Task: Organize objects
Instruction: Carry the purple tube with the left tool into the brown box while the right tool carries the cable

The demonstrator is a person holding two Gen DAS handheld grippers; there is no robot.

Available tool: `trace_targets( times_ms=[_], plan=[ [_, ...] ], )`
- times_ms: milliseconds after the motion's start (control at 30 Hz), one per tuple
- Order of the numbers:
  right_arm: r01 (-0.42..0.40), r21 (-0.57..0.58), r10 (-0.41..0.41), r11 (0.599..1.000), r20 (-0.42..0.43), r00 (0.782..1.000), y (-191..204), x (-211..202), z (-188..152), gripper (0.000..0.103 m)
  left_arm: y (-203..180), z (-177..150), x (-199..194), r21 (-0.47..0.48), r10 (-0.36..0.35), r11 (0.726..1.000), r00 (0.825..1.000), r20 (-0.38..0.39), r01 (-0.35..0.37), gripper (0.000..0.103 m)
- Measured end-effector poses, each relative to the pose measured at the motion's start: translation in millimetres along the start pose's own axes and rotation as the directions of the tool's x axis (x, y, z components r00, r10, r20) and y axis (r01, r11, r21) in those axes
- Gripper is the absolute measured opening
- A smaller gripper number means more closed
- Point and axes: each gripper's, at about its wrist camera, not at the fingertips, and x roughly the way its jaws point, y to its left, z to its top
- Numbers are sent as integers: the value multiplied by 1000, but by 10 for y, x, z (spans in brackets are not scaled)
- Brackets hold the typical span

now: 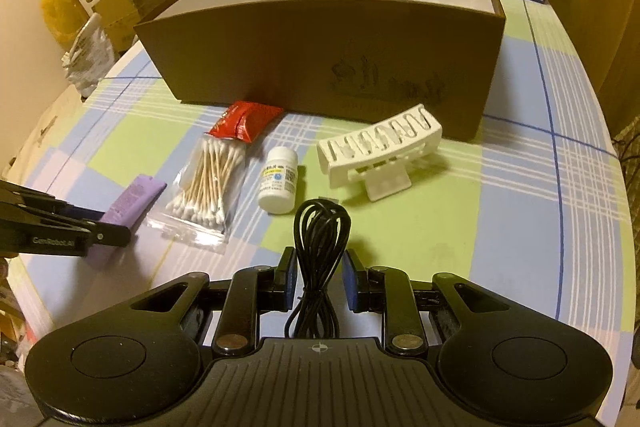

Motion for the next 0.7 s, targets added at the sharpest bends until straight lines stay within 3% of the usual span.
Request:
trace_targets(
  times_ms=[267,700],
  plan=[
    [5,16,-5,1000,3,1000,-23,-41,-17,21,-45,40,-2,38,4,999,1000,16,-5,27],
    [-4,-2,4,1000,44,999,48,-158,120,21,-1,121,-410,30,-18,999,994,107,15,27]
  ],
)
